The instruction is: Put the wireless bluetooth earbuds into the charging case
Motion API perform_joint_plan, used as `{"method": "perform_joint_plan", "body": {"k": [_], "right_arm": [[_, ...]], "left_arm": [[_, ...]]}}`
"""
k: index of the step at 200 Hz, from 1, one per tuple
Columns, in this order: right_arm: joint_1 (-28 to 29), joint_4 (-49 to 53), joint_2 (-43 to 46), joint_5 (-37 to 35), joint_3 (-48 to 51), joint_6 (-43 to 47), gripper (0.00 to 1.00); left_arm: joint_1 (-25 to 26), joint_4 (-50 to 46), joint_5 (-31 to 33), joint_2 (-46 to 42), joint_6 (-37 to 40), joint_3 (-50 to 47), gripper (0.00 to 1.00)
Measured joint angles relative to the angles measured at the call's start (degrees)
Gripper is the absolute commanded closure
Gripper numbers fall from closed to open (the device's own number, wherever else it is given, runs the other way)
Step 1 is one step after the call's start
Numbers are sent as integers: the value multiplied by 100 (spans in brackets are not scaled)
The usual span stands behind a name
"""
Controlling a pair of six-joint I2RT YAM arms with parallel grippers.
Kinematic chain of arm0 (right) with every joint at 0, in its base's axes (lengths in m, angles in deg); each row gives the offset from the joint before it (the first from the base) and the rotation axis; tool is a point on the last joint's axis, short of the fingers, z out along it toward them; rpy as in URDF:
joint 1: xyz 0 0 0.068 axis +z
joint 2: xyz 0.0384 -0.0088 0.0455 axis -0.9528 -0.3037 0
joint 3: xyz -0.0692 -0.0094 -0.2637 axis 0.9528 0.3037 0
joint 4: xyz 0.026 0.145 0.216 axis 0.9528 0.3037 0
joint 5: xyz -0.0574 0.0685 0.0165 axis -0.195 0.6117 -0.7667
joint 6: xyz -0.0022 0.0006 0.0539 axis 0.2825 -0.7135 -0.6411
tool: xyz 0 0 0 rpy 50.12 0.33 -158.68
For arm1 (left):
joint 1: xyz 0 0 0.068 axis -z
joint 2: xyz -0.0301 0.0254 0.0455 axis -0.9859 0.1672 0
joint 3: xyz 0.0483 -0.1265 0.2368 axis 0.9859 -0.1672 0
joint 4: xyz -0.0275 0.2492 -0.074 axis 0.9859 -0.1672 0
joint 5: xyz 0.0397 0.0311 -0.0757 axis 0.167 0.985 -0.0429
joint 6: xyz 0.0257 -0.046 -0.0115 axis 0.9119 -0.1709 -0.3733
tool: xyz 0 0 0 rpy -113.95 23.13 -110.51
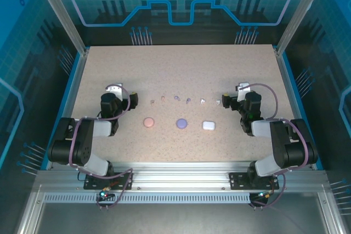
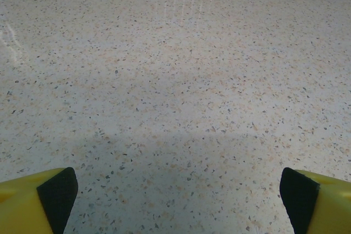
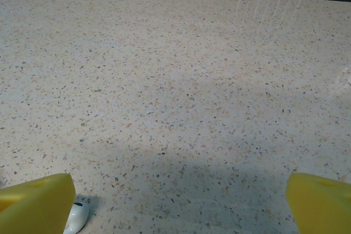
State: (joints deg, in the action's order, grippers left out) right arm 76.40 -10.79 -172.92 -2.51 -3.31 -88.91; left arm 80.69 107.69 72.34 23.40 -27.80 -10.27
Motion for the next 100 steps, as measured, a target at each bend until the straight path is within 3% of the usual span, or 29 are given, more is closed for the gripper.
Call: {"method": "perform_joint_plan", "body": {"k": [51,100], "right_arm": [[0,197,94,-33,-15,0,0],[4,2518,1453,-409,-942,-372,0]], "left_arm": [[0,-407,107,-227,-4,33,1],[0,-1486,374,-868,-168,476,1]]}}
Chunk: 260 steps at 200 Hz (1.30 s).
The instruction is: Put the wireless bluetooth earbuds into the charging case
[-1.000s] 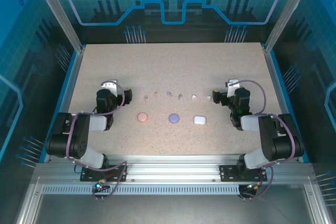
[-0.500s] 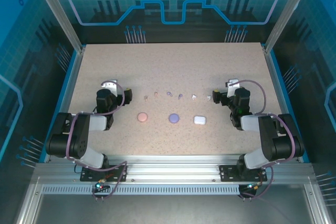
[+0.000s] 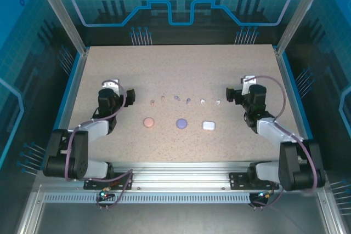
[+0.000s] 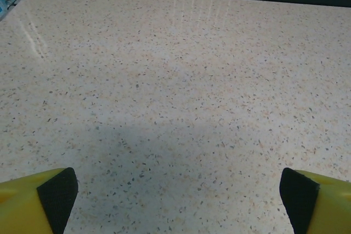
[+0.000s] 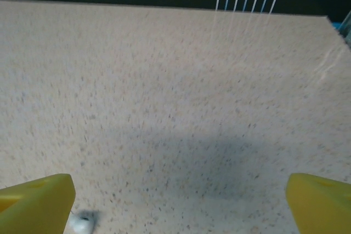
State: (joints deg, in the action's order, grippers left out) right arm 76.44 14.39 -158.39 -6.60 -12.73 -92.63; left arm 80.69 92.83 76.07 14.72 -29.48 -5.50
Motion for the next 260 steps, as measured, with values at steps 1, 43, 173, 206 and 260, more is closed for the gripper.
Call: {"method": "perform_joint_plan", "body": {"k": [1,43,173,206,260], "right_arm": [[0,92,35,-11,-55,-31,0],[-103,2562,319,7,-1685,-1073,0],[1779,7077,-1145,85,-3679,-3451,10],[2334,7322,-1851,81,-3652,-3781,8],[2660,7326,-2162,129,-3512,-3936,7]], "left_arm": [[2,-24,2,-7,-7,11,1],[96,-1622,127,-267,-752,855,1],[1432,-4828,-83,-713,-3589,2076,1],[1486,-4835,-251,-632,-3818,2124,1],[1526,-4896,-562,-177,-3884,2732,1]]}}
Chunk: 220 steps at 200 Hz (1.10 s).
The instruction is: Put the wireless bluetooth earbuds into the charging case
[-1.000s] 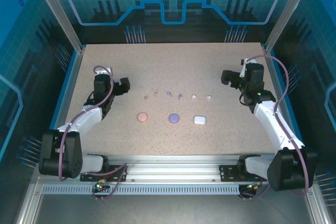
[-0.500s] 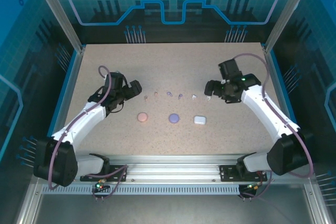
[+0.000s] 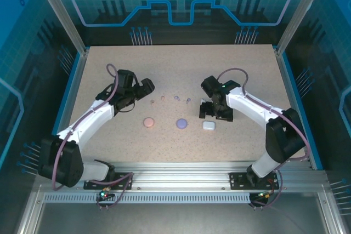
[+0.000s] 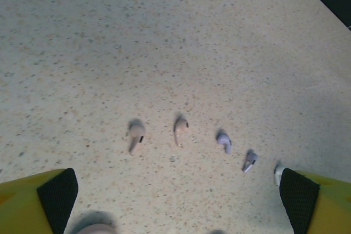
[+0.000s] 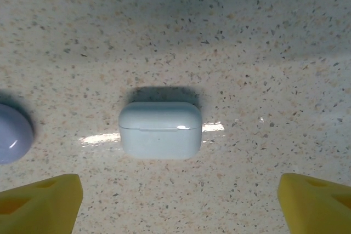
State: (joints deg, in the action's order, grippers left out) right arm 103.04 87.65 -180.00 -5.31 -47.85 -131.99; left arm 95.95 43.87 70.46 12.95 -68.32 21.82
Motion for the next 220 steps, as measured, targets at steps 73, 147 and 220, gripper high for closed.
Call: {"method": "perform_joint_plan", "body": {"k": [73,147,220], "right_arm": [[120,-365,-765,92,140,-79,8],[129,-706,-887,92,367,-162,15],[129,-861,-1099,96,372,-219,19]], "left_arm": [[144,-160,-284,149,-155,286,1],[472,-164,-442,306,-452,299,1],[616,-142,-439,306,-584,299,1]]}}
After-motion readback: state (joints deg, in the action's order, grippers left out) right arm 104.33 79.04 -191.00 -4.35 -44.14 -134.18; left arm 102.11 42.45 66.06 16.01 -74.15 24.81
